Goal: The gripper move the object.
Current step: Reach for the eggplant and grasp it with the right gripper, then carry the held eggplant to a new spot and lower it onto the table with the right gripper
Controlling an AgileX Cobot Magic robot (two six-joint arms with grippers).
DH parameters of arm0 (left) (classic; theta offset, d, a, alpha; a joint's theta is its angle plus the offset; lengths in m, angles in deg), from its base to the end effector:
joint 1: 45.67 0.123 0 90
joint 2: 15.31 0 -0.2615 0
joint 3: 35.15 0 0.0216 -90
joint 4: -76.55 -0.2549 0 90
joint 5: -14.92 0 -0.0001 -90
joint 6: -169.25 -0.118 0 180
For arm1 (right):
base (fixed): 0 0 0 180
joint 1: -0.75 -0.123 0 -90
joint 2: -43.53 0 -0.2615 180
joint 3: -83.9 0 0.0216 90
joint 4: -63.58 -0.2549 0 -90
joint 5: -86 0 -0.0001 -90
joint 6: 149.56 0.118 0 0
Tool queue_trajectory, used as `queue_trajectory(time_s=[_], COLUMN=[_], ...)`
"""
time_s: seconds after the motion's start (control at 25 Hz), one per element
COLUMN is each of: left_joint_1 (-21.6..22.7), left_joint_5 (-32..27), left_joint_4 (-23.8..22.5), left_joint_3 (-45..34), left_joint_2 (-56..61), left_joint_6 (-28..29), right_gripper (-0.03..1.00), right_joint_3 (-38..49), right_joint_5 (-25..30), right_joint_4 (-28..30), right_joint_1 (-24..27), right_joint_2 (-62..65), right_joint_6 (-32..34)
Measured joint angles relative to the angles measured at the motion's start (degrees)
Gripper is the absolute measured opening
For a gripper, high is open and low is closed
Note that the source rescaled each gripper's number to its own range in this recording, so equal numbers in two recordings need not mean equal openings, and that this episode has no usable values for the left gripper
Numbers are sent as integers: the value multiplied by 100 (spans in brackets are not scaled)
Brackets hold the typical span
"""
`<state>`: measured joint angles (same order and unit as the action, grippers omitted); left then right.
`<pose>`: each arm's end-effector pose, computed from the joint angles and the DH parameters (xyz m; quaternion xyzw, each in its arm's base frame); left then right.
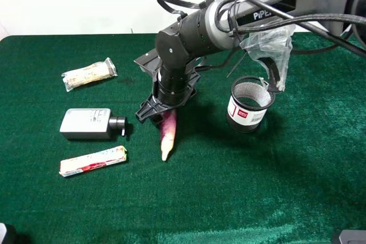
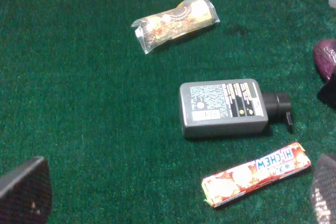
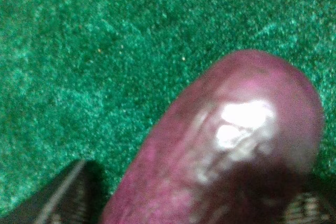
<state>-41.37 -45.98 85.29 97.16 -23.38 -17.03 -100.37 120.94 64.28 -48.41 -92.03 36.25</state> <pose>0.0454 -0.0123 0.2689 0.0181 0.8484 -0.0275 0.5283 0.2756 0.3176 0.0395 -0.3709 0.9209 0.0517 0.1082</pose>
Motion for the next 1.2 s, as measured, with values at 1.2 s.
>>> queue_trajectory(time_s=[1.2], left_joint_1=[0], left_joint_5=[0], left_joint_4=[0], left_joint_3=[0], left_joint_2=[0], left_joint_6=[0], right_gripper=[0], right_joint_3=[-11], right_joint_5=[1188], right_joint_4=[53], right_joint_1=[0], right_joint_2=[1639], right_joint_6=[-143])
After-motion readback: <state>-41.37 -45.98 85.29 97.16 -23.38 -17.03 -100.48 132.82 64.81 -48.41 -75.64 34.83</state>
